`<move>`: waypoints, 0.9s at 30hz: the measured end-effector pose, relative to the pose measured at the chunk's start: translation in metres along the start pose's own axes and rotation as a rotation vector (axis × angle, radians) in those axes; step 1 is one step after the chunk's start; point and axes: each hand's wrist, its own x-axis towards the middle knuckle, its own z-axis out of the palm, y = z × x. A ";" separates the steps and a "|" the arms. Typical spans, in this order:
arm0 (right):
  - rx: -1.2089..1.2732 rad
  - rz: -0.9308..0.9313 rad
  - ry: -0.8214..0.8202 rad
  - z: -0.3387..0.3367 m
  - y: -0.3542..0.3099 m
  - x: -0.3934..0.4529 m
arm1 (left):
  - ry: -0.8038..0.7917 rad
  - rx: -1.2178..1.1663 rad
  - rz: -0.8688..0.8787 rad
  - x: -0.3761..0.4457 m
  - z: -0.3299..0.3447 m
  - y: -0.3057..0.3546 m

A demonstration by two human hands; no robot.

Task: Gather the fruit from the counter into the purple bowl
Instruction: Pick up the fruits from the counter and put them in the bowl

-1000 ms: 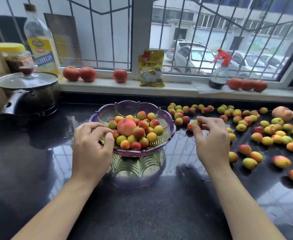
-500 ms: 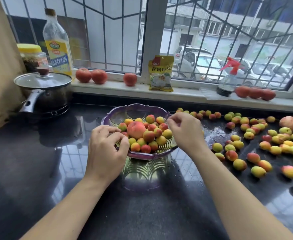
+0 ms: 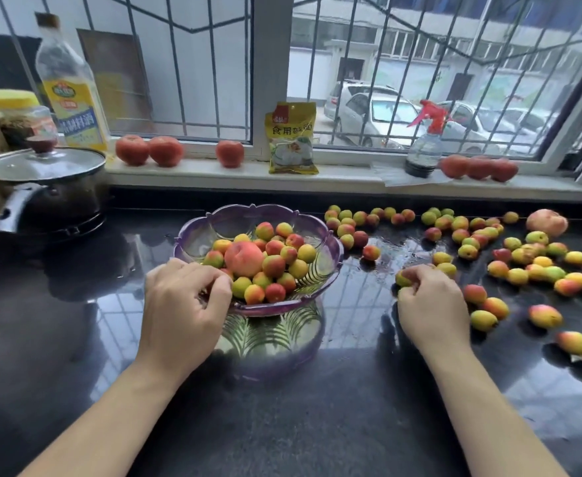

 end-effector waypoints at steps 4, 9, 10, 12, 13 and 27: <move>-0.208 -0.038 -0.230 0.009 -0.003 -0.004 | 0.048 -0.035 0.001 0.001 0.000 -0.002; -0.217 -0.042 -0.202 0.011 -0.004 -0.003 | 0.057 -0.002 -0.017 0.003 0.003 -0.010; -0.180 -0.042 -0.179 0.011 -0.004 -0.003 | 0.047 -0.003 -0.032 0.003 0.004 -0.012; 0.006 -0.077 -0.062 0.004 -0.010 -0.003 | 0.024 -0.010 -0.061 0.004 0.004 -0.016; 0.135 -0.118 0.017 -0.002 -0.018 -0.005 | 0.016 -0.021 -0.069 0.004 0.004 -0.017; -0.269 -0.950 -0.478 0.044 -0.179 0.003 | -0.100 -0.072 -0.133 0.004 -0.008 -0.016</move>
